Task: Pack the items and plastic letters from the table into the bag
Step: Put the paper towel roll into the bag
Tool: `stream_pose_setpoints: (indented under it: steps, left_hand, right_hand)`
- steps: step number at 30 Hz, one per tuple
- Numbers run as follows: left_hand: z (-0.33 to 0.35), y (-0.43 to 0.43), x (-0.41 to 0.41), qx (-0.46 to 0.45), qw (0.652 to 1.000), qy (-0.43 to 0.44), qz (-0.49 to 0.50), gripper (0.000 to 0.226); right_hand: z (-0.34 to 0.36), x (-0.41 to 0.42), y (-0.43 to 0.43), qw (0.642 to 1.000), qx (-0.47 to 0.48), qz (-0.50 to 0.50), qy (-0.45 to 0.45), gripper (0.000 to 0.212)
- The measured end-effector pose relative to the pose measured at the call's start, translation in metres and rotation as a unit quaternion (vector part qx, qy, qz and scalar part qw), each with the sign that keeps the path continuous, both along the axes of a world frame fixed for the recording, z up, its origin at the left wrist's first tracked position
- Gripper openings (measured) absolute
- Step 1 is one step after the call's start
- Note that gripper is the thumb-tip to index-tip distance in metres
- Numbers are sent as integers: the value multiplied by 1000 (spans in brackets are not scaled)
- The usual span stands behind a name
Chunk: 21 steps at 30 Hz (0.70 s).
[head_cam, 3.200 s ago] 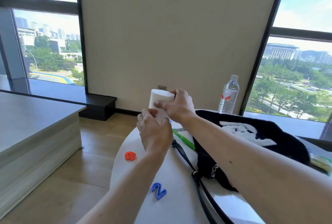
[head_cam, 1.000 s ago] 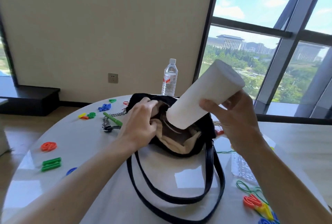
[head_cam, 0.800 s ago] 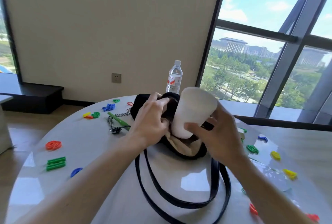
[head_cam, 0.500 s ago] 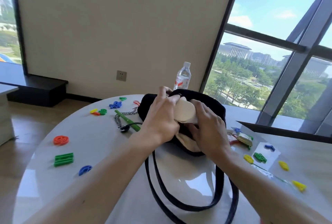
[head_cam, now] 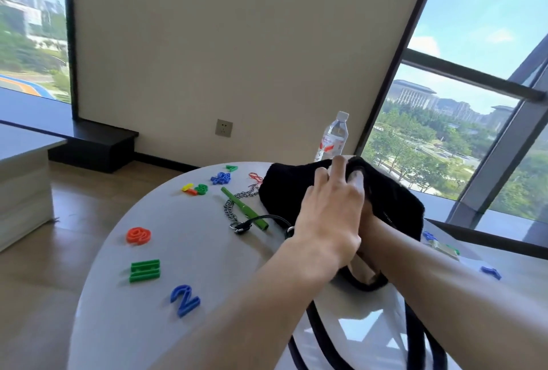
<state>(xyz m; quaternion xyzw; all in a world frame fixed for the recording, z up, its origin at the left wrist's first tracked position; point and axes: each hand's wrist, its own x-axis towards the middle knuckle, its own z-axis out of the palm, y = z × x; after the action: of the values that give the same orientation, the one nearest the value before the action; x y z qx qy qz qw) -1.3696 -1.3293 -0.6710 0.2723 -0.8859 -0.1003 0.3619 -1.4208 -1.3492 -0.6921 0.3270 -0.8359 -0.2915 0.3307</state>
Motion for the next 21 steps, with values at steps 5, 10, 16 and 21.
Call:
stream_pose_setpoints:
  steps: [5, 10, 16, 21]
  left_hand:
    - [-5, -10, 12, 13, 999, -32, -15, 49]
    - [-18, -15, 13, 17, 996, -80, -19, 51]
    - [-22, -28, 19, 77, 992, -95, -41, 26]
    - [-24, -30, 23, 113, 987, -112, -34, 14]
  right_hand:
    - [-17, -11, -14, 998, 3, -55, -42, 68]
    - [-19, -56, -2, 984, 2, 88, -152, 75]
    - [-6, -47, 69, 900, 39, 296, -319, 30]
    - [43, -43, 103, 919, -42, 266, -289, 37]
